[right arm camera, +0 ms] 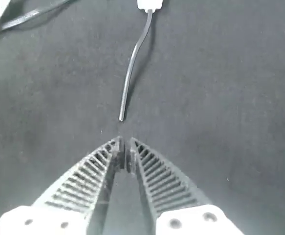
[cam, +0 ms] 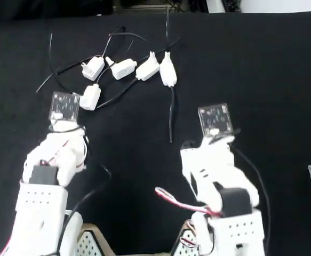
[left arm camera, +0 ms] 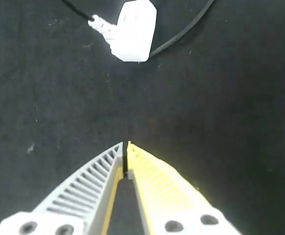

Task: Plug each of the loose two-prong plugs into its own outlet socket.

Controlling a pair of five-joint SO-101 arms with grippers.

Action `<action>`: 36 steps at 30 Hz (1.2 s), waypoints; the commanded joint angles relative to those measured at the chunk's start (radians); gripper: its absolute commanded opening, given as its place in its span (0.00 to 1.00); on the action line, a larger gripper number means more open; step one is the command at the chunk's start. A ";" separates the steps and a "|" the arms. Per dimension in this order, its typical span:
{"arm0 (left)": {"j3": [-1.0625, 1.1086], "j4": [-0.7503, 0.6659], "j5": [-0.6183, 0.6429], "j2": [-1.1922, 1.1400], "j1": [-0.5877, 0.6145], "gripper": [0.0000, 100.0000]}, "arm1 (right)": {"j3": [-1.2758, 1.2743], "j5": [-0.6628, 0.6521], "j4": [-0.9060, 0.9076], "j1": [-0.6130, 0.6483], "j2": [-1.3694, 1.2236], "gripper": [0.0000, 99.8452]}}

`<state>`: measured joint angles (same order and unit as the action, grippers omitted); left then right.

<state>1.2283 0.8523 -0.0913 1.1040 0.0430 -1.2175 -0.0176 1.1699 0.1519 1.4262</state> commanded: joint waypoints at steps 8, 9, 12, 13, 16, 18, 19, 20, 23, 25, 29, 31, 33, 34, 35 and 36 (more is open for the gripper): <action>0.291 0.009 -0.002 0.526 0.051 0.03 | -0.300 0.015 -0.008 0.011 0.469 0.01; 0.306 0.029 -0.006 0.574 0.061 0.03 | -0.326 0.014 -0.011 0.011 0.475 0.01; 0.348 0.106 -0.072 0.709 0.084 0.03 | -0.387 0.015 -0.012 0.008 0.444 0.01; 0.358 0.126 -0.091 0.732 0.088 0.03 | -0.406 0.018 -0.012 0.008 0.444 0.01; 0.380 0.146 -0.104 0.703 0.088 0.03 | -0.461 0.020 -0.014 0.006 0.444 0.01; 0.406 0.146 -0.107 0.697 0.088 0.03 | -0.467 0.020 -0.008 0.006 0.443 0.01; 0.426 0.140 -0.100 0.697 0.088 0.03 | -0.467 0.017 -0.006 0.003 0.443 0.01; 0.446 0.138 -0.100 0.697 0.088 0.03 | -0.467 0.014 -0.006 -0.006 0.443 0.01; 0.473 0.141 -0.100 0.697 0.088 0.03 | -0.467 0.020 -0.005 -0.055 0.441 0.01; 0.473 0.146 -0.100 0.697 0.104 0.03 | -0.467 0.015 0.006 -0.086 0.437 0.01; 0.473 0.146 -0.104 0.695 0.171 0.03 | -0.467 0.018 0.104 -0.101 0.438 0.01; 0.473 0.146 -0.104 0.689 0.211 0.03 | -0.467 0.018 0.126 -0.101 0.443 0.01; 0.473 0.146 -0.104 0.689 0.252 0.03 | -0.467 0.018 0.124 -0.101 0.441 0.01; 0.473 0.147 -0.101 0.687 0.271 0.03 | -0.467 0.018 0.124 -0.101 0.441 0.01; 0.473 0.147 -0.100 0.687 0.285 0.03 | -0.467 0.020 0.124 -0.101 0.441 0.01; 0.473 0.149 -0.100 0.687 0.297 0.03 | -0.467 0.020 0.124 -0.101 0.441 0.01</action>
<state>1.6824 0.9920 -0.1880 1.7975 0.2777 -1.6840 -0.0054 1.2820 0.0614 1.8067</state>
